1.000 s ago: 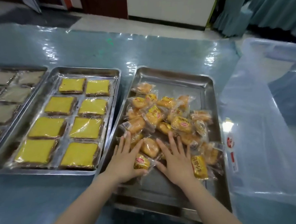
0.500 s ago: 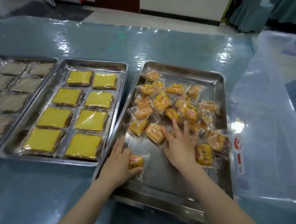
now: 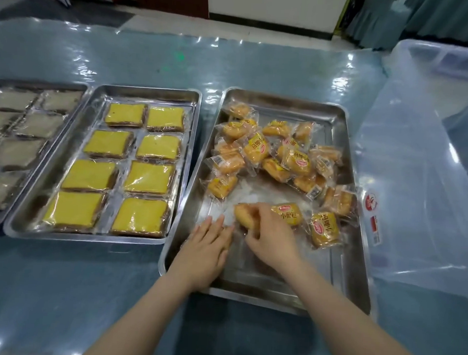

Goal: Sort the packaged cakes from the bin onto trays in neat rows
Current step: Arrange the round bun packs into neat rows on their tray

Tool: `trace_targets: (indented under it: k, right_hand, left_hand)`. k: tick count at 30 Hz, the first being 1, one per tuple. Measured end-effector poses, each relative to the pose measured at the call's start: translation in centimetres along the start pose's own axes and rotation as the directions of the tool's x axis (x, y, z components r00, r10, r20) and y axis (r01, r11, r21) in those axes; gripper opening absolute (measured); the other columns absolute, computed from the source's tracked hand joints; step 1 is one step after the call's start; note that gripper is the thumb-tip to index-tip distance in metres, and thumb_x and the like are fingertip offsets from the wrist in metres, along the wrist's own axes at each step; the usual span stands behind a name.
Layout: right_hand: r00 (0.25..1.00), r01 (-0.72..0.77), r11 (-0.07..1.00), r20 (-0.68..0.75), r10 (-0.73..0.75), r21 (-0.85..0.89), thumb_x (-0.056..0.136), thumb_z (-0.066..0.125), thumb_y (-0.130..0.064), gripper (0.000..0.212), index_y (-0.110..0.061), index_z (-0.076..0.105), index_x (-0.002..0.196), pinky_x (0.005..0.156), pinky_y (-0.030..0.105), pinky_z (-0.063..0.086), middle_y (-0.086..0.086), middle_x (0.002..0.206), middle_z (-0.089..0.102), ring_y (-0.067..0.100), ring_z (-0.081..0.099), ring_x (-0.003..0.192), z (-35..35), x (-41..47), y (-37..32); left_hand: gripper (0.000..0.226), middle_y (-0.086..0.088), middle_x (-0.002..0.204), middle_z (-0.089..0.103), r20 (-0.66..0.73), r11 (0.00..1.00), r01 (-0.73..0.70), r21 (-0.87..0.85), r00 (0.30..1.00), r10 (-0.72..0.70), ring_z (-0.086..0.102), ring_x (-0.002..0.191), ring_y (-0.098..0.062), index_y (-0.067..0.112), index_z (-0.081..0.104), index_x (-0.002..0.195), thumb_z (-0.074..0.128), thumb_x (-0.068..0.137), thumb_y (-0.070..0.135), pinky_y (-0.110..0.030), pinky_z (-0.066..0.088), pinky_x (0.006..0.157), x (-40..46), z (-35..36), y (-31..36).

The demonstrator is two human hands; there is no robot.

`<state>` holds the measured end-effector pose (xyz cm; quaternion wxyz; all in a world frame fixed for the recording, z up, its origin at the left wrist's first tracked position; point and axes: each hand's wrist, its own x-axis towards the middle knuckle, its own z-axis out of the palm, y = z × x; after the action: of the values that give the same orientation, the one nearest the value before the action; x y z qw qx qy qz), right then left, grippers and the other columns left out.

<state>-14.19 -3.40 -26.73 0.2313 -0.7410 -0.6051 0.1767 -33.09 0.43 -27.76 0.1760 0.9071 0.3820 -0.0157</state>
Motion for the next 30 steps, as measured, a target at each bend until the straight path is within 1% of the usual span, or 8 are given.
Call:
trace_targets:
  k: [5, 9, 11, 13, 17, 21, 25, 30]
  right_hand:
    - [0.969, -0.199, 0.798, -0.005, 0.246, 0.568, 0.088, 0.061, -0.035, 0.018, -0.035, 0.060, 0.105, 0.066, 0.010, 0.045, -0.016, 0.092, 0.065, -0.003, 0.060, 0.084, -1.6, -2.6, 0.2]
    - [0.904, -0.362, 0.602, 0.111, 0.413, 0.712, 0.094, 0.054, -0.035, 0.018, -0.025, 0.069, 0.093, 0.072, 0.030, 0.055, -0.004, 0.088, 0.072, 0.012, 0.068, 0.084, -2.1, -3.4, 0.8]
    - [0.881, -0.414, 0.623, 0.120, 0.457, 0.664, 0.094, 0.054, -0.034, 0.015, -0.024, 0.066, 0.093, 0.072, 0.031, 0.056, -0.003, 0.088, 0.072, 0.014, 0.068, 0.084, -2.1, -3.9, 1.0]
    - [0.892, -0.425, 0.777, 0.068, 0.447, 0.465, 0.092, 0.058, -0.034, 0.010, -0.028, 0.059, 0.101, 0.068, 0.025, 0.054, -0.014, 0.090, 0.065, 0.006, 0.064, 0.082, -2.0, -4.4, 1.2]
    - [0.901, -0.417, 0.887, -0.033, 0.432, 0.198, 0.086, 0.066, -0.039, 0.042, -0.027, 0.052, 0.123, 0.091, 0.037, 0.049, -0.011, 0.112, 0.057, 0.011, 0.055, 0.103, -1.3, -5.3, 1.4]
    - [0.956, -0.129, 0.991, -0.263, 0.129, 0.019, 0.084, 0.067, -0.029, 0.024, -0.022, 0.064, 0.106, 0.093, 0.035, 0.044, -0.005, 0.111, 0.054, 0.012, 0.047, 0.105, -1.3, -5.6, 0.0]
    - [0.991, 0.132, 0.987, 0.037, -0.129, -0.093, 0.087, 0.057, -0.021, 0.016, -0.024, 0.068, 0.098, 0.101, 0.032, 0.038, -0.007, 0.123, 0.057, 0.013, 0.046, 0.117, -1.1, -5.4, -1.4]
    - [0.992, 0.001, 0.994, 0.124, 0.013, -0.109, 0.093, 0.052, -0.037, 0.027, -0.033, 0.066, 0.117, 0.095, 0.030, 0.041, -0.007, 0.129, 0.049, 0.014, 0.047, 0.115, -1.7, -6.0, -0.7]
  left_hand:
    - [0.061, 0.007, 0.150, -0.026, 0.052, 0.999, 0.040, -0.003, 0.998, -0.040, -0.029, 0.136, -0.013, 0.037, -0.016, 0.144, 0.021, 0.097, 0.044, -0.033, -0.020, 0.107, 0.1, 0.3, 0.0]
    - [0.067, 0.010, 0.157, -0.001, -0.013, 0.995, 0.058, -0.079, 0.998, -0.059, -0.012, 0.142, -0.009, 0.031, -0.001, 0.149, 0.032, 0.093, 0.047, -0.029, -0.010, 0.111, 0.0, 0.1, -0.2]
    - [0.068, 0.010, 0.157, 0.003, -0.030, 0.994, 0.065, -0.090, 0.997, -0.068, -0.009, 0.142, -0.008, 0.030, 0.002, 0.149, 0.033, 0.092, 0.049, -0.029, -0.007, 0.112, 0.0, 0.1, -0.3]
    - [0.067, 0.010, 0.157, -0.001, -0.029, 0.995, 0.077, -0.062, 0.996, -0.079, -0.012, 0.141, -0.007, 0.030, 0.001, 0.149, 0.031, 0.093, 0.051, -0.029, -0.008, 0.112, 0.0, 0.1, -0.4]
    - [0.068, 0.006, 0.151, -0.024, 0.014, 0.994, 0.111, -0.017, 0.994, -0.111, -0.024, 0.137, -0.012, 0.032, -0.010, 0.147, 0.026, 0.094, 0.054, -0.032, -0.012, 0.109, 0.1, 0.3, -0.3]
    - [0.072, 0.001, 0.143, -0.042, 0.134, 0.992, 0.122, -0.002, 0.984, -0.121, -0.039, 0.130, -0.017, 0.035, -0.036, 0.132, 0.022, 0.093, 0.056, -0.037, -0.021, 0.105, 0.4, 0.2, -0.6]
    - [0.076, 0.003, 0.141, -0.043, 0.176, 0.992, 0.122, -0.018, 0.978, -0.117, -0.040, 0.128, -0.016, 0.035, -0.040, 0.128, 0.023, 0.092, 0.059, -0.039, -0.018, 0.105, 0.3, 0.4, -1.0]
    - [0.073, 0.004, 0.145, -0.036, 0.100, 0.990, 0.135, -0.050, 0.987, -0.129, -0.034, 0.133, -0.015, 0.035, -0.029, 0.137, 0.024, 0.092, 0.059, -0.037, -0.017, 0.107, -0.4, 0.1, -0.6]
